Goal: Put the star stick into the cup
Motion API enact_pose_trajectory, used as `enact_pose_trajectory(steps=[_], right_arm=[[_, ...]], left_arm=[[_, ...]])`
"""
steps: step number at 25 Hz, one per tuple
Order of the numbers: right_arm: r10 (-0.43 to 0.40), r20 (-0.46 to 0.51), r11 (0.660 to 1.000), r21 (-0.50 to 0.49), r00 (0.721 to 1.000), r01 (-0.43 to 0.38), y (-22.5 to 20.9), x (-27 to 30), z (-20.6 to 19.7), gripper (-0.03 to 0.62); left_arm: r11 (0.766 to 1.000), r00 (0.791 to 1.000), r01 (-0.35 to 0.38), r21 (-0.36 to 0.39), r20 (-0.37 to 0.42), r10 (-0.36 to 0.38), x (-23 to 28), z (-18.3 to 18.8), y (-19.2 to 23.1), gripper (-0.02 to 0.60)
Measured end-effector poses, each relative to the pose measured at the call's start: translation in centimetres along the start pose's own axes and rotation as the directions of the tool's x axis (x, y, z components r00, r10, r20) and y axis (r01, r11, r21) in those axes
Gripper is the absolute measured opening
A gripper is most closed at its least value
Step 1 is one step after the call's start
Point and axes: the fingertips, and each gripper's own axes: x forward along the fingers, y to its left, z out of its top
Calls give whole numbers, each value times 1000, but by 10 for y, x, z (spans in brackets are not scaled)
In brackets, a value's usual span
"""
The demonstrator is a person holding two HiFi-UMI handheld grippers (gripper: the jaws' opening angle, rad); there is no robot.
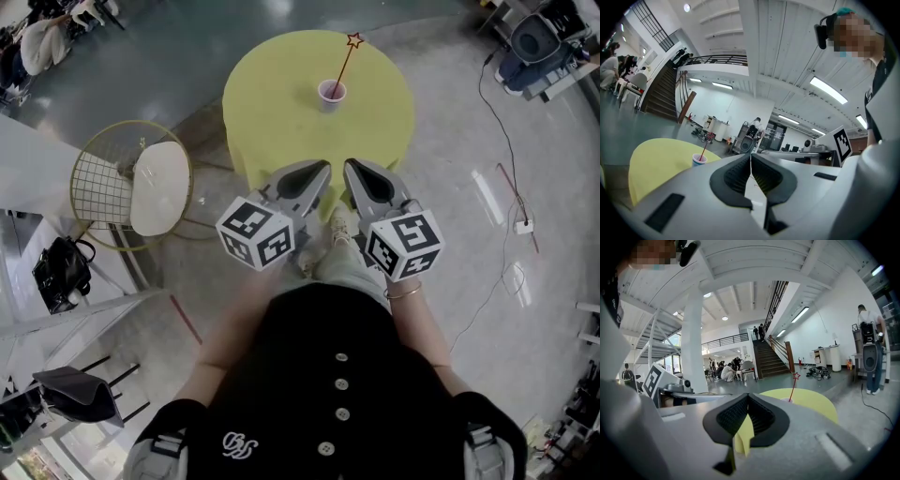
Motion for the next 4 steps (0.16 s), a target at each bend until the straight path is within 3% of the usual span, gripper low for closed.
enact_pose_trajectory(steps=[4], right_arm=[[-8, 2, 1000, 11, 1000, 8, -3, -4, -1, 3]], left_arm=[[1000, 1000, 13, -1, -2, -13, 1, -2, -6, 15]])
